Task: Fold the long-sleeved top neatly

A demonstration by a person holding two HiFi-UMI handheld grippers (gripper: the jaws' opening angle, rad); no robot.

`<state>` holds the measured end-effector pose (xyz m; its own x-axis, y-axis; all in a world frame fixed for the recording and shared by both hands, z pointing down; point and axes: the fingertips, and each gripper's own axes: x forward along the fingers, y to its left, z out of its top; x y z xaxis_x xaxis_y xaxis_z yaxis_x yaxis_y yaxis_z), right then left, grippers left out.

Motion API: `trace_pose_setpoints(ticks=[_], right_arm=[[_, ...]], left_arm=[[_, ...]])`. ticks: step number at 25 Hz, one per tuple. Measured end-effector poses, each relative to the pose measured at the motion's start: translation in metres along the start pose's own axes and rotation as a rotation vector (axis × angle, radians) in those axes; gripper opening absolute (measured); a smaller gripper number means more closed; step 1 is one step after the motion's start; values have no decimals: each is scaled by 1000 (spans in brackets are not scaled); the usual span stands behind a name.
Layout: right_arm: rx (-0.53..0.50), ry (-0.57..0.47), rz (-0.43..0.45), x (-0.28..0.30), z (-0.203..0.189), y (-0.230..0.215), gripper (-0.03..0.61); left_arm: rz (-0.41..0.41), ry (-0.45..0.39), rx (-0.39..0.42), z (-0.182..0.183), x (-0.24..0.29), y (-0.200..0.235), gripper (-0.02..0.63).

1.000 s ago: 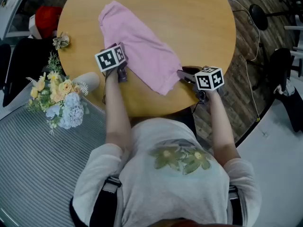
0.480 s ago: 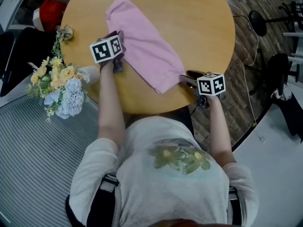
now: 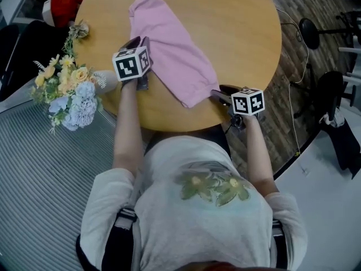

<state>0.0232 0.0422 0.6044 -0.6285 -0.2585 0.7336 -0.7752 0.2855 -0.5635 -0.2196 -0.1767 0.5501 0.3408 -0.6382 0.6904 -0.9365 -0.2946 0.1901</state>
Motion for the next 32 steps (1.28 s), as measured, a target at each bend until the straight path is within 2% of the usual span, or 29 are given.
trace_pose_setpoints(ticks=[3,6,7,8,11,14,17,18,19,21,23,25,27,32], right_arm=[[9,-34,-11,-3,9,-7,207],[-19,37,22,9,11,-15,207],[-29,75,64,14,10,-13,188],[-32,113,109,18,7,-10,108],[-46,232,182,22,-13,-3,54],[-111,299,200,16,-23,4,49],[-159,299,220,7,-21,8,55],[-178,305,230,4,-22,8,82],[-205,312,238,2,-24,8,120],[-266,323,251,-2,-28,5,129],[-291,336,259,-2,-35,1,129],[-287,354,268,3,-41,-2,129],[-295,361,281,7,-43,-1,127],[-306,344,307,3,-38,5,127]], left_arm=[[-121,31,16,-37,-35,-61,81],[-235,150,-57,-107,-54,-120,81],[-244,191,-87,-132,-57,-134,81],[-230,227,-109,-156,-59,-144,81],[-109,272,-156,-206,-58,-144,81],[-45,249,-241,-205,-67,-140,81],[-38,134,-288,-176,-85,-149,81],[-52,118,-293,-173,-89,-157,81],[-70,129,-292,-177,-90,-165,81],[-81,235,-261,-206,-85,-179,81],[-32,315,-198,-237,-78,-180,80],[11,291,-180,-244,-74,-177,80],[34,279,-202,-239,-74,-174,80],[50,275,-227,-237,-77,-177,80]])
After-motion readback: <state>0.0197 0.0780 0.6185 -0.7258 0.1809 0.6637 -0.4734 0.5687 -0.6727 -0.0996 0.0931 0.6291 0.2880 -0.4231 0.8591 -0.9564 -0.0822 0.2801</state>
